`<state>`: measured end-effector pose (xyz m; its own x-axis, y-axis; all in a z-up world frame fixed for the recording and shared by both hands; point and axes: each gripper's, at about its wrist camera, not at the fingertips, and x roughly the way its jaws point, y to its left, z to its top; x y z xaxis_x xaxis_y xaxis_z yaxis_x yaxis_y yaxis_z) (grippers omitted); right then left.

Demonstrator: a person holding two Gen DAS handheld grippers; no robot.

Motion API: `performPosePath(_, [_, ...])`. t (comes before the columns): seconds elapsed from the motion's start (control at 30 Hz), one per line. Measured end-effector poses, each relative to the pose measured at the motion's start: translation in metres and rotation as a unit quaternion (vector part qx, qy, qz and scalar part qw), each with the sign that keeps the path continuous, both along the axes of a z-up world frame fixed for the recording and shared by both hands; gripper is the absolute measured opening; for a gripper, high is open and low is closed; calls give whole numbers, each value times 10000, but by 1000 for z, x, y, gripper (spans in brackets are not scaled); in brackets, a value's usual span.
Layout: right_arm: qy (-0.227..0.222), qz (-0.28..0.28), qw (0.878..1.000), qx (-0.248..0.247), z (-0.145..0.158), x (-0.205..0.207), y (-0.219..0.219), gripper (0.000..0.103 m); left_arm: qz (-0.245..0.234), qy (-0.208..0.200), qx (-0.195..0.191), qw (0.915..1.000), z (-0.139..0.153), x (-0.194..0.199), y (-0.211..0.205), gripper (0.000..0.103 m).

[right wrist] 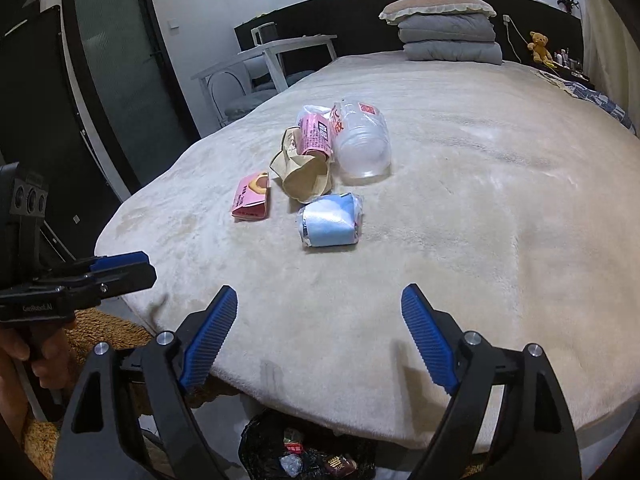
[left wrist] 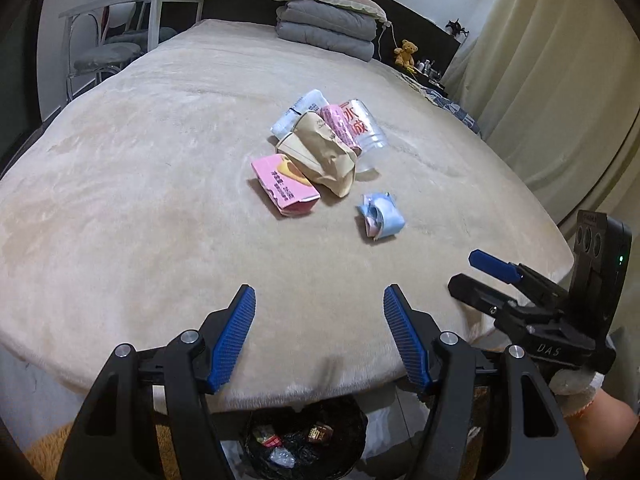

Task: Collect trash
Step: 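Move both tools back over the bed toward the remaining trash, then grasp the pink snack box with the left tool while the right tool grasps the blue wrapped packet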

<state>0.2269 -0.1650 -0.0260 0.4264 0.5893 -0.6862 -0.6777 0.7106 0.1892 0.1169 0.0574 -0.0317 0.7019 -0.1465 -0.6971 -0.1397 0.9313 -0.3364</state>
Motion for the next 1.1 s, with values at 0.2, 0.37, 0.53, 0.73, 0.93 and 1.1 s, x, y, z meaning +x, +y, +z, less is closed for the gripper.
performPosePath(0.2, [11, 78, 9999, -103, -6, 26, 20, 84, 52, 100, -250, 9996, 0, 37, 21, 65])
performPosePath(0.37, [49, 98, 9998, -153, -10, 43, 30, 84, 88, 305, -565, 9979, -8, 71, 38, 65])
performPosePath(0.53, [43, 138, 9997, -210, -14, 59, 38, 84, 49, 602, -817, 9948, -21, 103, 46, 65])
performPosePath(0.73, [102, 225, 9994, -223, -18, 72, 50, 84, 143, 893, -798, 9927, -31, 134, 50, 65])
performPosePath(0.93, [88, 335, 9987, -370, -24, 80, 63, 84, 191, 1040, -587, 9927, -36, 148, 49, 63])
performPosePath(1.1, [28, 375, 9981, -487, -26, 81, 68, 83, 299, 1061, -354, 9933, -37, 149, 47, 49])
